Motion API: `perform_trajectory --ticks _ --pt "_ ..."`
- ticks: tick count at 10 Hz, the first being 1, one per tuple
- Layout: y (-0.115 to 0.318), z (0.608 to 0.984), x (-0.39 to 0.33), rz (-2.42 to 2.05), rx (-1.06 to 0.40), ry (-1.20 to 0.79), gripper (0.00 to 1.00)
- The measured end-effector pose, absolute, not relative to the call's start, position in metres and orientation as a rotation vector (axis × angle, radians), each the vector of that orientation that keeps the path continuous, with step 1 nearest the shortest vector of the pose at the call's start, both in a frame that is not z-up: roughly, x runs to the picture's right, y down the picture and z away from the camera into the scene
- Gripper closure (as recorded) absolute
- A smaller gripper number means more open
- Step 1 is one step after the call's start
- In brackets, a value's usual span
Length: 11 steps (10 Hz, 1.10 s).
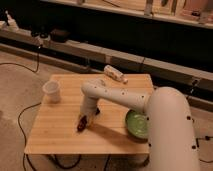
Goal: Drag the pepper across the table
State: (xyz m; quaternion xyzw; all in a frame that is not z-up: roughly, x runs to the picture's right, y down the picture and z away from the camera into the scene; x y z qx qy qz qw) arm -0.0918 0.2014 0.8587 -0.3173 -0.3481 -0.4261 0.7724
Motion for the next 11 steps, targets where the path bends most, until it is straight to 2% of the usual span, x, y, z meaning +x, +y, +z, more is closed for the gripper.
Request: perform_trajectory --ticks 6,9,11 --pt "0.222 0.854 -0.022 -0.860 -0.748 -0.736 0.80" --pt "0.219 0.854 0.018 -0.803 -0.746 -0.691 0.79" --pt "0.217 0.854 0.039 -0.778 -0.737 -0.676 0.63"
